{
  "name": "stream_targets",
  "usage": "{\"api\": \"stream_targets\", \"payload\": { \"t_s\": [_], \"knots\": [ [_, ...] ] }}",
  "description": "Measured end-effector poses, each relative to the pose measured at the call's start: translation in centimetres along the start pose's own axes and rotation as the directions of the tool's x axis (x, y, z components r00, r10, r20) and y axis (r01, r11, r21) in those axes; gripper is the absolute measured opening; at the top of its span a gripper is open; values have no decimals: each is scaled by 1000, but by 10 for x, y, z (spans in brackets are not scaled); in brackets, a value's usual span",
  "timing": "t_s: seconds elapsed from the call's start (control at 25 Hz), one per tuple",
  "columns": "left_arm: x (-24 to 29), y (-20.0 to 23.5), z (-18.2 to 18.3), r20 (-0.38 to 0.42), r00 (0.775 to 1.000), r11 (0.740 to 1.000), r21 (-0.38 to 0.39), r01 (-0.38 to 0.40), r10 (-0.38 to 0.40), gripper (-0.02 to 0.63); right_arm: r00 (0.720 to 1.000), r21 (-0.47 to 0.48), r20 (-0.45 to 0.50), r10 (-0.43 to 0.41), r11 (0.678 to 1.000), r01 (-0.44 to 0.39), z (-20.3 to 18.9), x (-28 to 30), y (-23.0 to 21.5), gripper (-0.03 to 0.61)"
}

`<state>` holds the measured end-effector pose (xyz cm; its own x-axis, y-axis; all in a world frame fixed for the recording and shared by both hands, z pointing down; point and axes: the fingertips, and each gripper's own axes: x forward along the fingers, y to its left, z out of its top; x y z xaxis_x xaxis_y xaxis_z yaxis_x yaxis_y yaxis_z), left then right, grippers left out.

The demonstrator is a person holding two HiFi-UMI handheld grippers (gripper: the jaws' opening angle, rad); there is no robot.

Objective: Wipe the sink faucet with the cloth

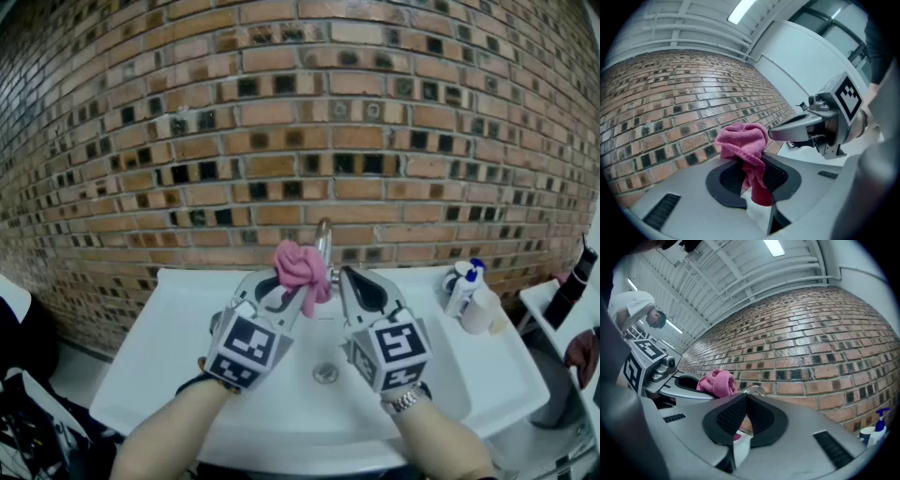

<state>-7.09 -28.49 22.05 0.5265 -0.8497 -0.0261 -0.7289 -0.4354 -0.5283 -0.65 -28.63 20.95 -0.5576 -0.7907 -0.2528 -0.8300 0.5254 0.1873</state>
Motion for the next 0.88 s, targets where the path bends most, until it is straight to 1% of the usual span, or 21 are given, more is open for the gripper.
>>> {"api": "stream_targets", "payload": {
  "t_s": [0.12, 0.4, 0.76, 0.88],
  "knots": [
    [7, 3, 2, -8, 1000, 1000, 21, -6, 6, 81, 1000, 11, -16, 3, 1000, -3, -6, 1, 0, 11],
    [23, 13, 15, -25, 999, 993, 113, -17, 20, 81, 1000, 33, -18, 3, 999, -3, -22, 0, -8, 12],
    [35, 17, 32, -28, 1000, 977, 212, 2, 4, 81, 1000, 36, -19, 3, 999, -3, -24, -4, -10, 12],
    [39, 20, 36, -31, 1000, 975, 224, 8, -1, 81, 1000, 35, -17, 8, 999, -7, -24, -5, -9, 12]
  ]
}}
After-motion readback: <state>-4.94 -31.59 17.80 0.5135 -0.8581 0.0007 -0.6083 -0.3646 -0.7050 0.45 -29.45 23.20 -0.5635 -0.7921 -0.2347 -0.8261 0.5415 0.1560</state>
